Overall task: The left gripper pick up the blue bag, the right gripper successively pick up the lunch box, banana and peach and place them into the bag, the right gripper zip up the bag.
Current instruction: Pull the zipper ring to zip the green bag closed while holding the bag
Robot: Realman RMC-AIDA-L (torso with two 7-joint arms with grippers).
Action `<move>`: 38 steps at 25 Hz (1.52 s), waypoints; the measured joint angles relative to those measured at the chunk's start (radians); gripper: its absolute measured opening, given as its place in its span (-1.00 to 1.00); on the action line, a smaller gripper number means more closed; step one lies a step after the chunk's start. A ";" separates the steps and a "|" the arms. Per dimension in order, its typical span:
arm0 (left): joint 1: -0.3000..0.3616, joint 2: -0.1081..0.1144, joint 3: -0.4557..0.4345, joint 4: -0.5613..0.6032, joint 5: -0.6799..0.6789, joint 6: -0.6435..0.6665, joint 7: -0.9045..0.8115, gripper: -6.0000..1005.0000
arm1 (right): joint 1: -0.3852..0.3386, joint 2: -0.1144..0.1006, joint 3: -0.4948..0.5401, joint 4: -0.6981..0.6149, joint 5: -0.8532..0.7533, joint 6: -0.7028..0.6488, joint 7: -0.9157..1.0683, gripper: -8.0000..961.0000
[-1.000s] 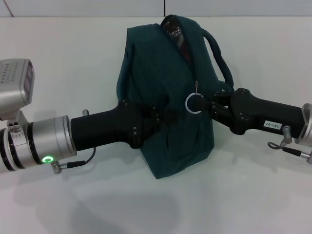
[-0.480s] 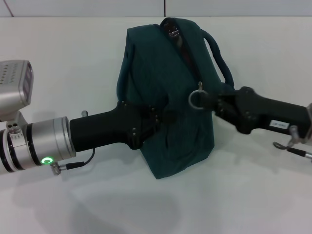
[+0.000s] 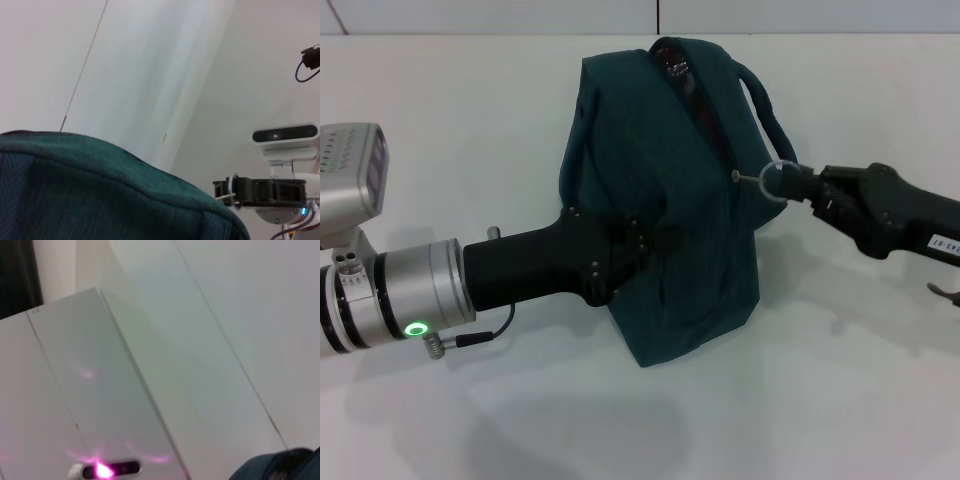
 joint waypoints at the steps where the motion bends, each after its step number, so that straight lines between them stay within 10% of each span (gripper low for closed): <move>1: 0.000 0.000 0.000 0.000 0.000 0.000 0.000 -0.91 | -0.002 0.000 0.008 -0.001 0.000 0.000 0.000 -0.95; 38: -0.019 0.003 0.058 0.011 0.039 0.005 0.014 -0.91 | 0.094 0.023 0.033 -0.038 0.028 0.057 -0.023 -0.95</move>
